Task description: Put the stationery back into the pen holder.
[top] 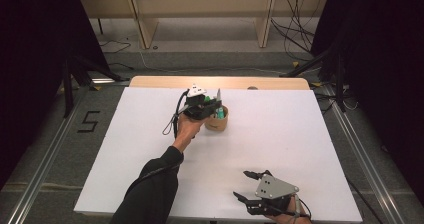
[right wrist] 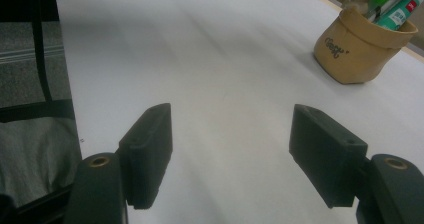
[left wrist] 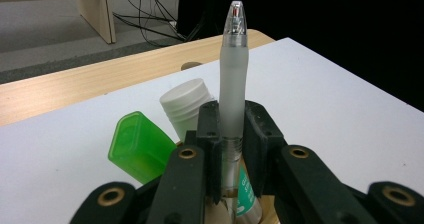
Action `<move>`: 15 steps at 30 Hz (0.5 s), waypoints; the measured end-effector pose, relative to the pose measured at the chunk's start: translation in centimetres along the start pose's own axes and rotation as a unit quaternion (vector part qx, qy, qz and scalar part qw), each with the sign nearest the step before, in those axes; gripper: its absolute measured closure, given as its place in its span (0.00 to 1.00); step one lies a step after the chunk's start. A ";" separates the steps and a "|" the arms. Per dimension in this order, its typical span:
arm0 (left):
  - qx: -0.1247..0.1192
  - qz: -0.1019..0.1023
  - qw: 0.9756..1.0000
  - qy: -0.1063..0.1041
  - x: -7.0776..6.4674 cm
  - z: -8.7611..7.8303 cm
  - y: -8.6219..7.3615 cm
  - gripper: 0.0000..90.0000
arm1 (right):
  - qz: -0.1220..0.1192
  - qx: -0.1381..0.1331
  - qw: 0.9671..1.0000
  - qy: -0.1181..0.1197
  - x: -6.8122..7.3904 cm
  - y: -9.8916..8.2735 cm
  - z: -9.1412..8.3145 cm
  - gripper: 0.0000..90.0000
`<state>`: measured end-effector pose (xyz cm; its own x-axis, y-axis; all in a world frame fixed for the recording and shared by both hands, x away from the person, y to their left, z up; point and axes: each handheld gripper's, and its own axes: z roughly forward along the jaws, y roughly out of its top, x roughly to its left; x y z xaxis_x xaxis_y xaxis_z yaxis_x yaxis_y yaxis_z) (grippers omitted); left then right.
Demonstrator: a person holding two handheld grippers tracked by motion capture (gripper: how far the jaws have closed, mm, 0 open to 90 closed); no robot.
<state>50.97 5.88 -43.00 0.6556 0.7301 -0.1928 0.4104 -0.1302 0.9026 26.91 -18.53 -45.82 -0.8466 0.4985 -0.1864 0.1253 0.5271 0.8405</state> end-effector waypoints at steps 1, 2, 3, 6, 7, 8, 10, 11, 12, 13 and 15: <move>0.001 -0.001 1.000 -0.002 0.0 0.0 0.0 0.86 | 0.000 -0.001 1.000 0.000 0.0 0.0 0.0 0.38; 0.008 0.000 1.000 -0.002 0.0 0.0 0.1 0.85 | 0.001 -0.001 1.000 -0.001 -0.1 0.0 0.0 0.38; 0.012 0.002 1.000 0.000 0.0 0.0 0.1 0.81 | 0.000 0.000 1.000 -0.001 -0.1 0.0 0.0 0.38; 0.020 -0.007 1.000 -0.007 -0.1 -0.2 0.3 0.64 | 0.000 0.000 1.000 -0.001 -0.1 0.0 0.0 0.38; 0.026 -0.006 1.000 -0.003 -0.2 -0.3 0.4 0.58 | 0.000 0.000 1.000 -0.001 -0.1 0.0 0.0 0.38; 0.027 -0.005 1.000 -0.003 -0.4 -0.5 0.5 0.54 | 0.001 0.000 1.000 -0.001 -0.1 0.0 0.0 0.38; 0.027 0.002 1.000 -0.013 -0.6 -0.9 0.7 0.52 | 0.000 0.000 1.000 -0.001 -0.1 0.0 0.0 0.38; 0.026 0.004 1.000 -0.014 -0.7 -1.1 0.8 0.52 | 0.000 0.000 1.000 0.000 -0.1 0.0 0.0 0.38; 0.027 0.005 0.999 -0.016 -0.7 -1.3 0.8 0.50 | 0.000 0.000 1.000 0.000 -0.1 0.0 0.0 0.38; 0.027 0.001 1.000 -0.016 -0.8 -1.5 0.9 0.48 | -0.001 -0.001 1.000 0.000 -0.1 0.0 0.0 0.38; 0.027 0.003 0.999 -0.019 -0.9 -2.0 1.1 0.43 | 0.000 0.000 1.000 -0.001 -0.1 0.0 0.0 0.38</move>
<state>49.57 6.44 -41.04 0.6813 0.7032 -0.2033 0.4400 -0.1715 0.8814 26.98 -18.57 -45.81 -0.8454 0.4998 -0.1881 0.1250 0.5276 0.8402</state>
